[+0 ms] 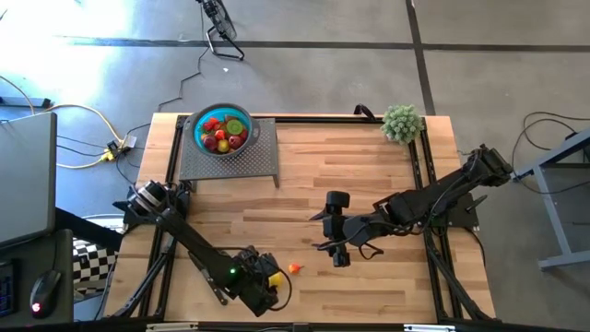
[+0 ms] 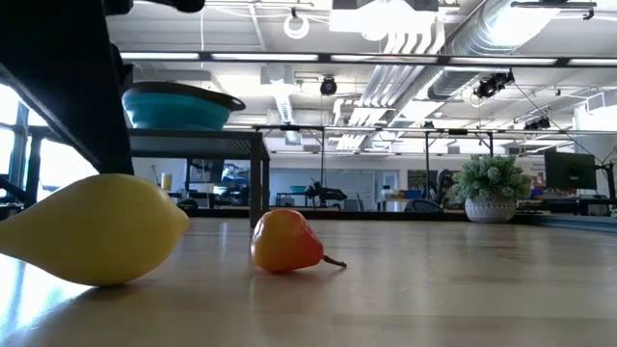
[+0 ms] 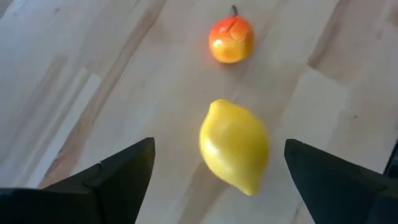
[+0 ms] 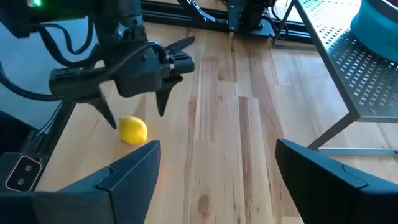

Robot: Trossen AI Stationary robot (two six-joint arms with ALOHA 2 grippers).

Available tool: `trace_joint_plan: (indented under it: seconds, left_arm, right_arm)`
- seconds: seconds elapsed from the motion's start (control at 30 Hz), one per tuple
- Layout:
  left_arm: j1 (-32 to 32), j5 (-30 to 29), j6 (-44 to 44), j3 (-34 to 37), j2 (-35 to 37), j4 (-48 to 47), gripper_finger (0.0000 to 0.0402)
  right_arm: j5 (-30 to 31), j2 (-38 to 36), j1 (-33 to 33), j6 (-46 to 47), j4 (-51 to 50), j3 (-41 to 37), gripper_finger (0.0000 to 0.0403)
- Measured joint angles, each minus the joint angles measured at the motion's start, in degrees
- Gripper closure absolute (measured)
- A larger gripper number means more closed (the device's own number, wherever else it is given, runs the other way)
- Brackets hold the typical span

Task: Pick & Place Fruit
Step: Put the lemon into the blue strainer bowl on the shelf

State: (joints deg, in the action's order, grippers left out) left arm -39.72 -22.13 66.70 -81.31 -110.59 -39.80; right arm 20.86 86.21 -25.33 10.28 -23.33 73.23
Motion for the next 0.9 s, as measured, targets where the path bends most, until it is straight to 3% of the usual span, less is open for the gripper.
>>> trace_joint_plan:
  seconds: [0.9]
  left_arm:
    - [0.4,1.0,4.5,0.0,-4.0,4.1,0.0048]
  right_arm:
    - [0.0,0.0,0.0,0.5,-0.1,0.0,0.0094]
